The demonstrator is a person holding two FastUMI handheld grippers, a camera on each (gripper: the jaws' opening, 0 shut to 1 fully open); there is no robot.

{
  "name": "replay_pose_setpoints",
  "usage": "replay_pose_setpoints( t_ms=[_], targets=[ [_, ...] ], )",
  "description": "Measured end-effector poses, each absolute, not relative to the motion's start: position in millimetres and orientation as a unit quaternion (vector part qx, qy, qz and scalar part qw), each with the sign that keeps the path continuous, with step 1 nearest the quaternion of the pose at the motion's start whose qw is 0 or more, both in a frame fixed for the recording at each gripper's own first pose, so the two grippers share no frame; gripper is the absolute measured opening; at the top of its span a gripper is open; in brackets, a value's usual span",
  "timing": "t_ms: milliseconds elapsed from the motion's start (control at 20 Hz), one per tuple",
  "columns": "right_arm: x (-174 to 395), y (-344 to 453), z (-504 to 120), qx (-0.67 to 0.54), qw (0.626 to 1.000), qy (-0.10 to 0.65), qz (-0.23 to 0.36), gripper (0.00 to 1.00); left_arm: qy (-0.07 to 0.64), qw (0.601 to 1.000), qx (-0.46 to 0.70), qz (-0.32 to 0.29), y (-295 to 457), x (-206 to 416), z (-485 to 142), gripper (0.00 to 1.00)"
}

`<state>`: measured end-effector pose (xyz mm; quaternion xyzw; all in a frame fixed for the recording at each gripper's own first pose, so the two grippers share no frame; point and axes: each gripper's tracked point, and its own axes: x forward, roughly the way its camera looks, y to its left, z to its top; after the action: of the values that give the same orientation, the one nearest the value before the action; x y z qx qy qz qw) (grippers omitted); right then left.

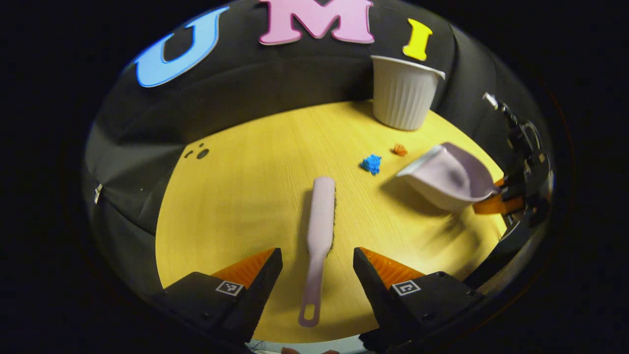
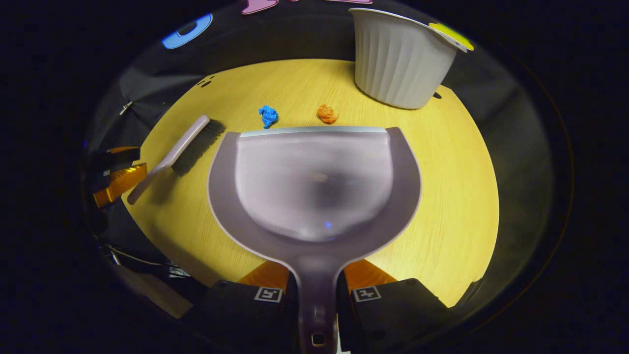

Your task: Pick up the small broom and dustpan from the desktop, sweep the trash into the dustpan with the broom, and then empty the trash into the garbage bin.

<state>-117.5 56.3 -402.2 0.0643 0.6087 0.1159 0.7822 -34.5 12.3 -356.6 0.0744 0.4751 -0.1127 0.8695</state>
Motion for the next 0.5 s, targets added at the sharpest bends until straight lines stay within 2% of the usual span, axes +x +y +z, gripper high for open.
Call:
replay_pose_setpoints(
  t_ms=[150, 500],
  targets=[
    [-119.2, 48.5, -388.4, 0.075, 0.789, 0.601, 0.105, 0.37, 0.506, 0.849, 0.075, -0.129, 13.3, -34.3, -380.8, 0.93],
    [-133.7, 34.1, -371.4, 0.073, 0.797, 0.593, 0.087, 0.37, 0.562, 0.814, 0.065, -0.132, 8.2, -22.1, -430.8, 0.83]
  ],
)
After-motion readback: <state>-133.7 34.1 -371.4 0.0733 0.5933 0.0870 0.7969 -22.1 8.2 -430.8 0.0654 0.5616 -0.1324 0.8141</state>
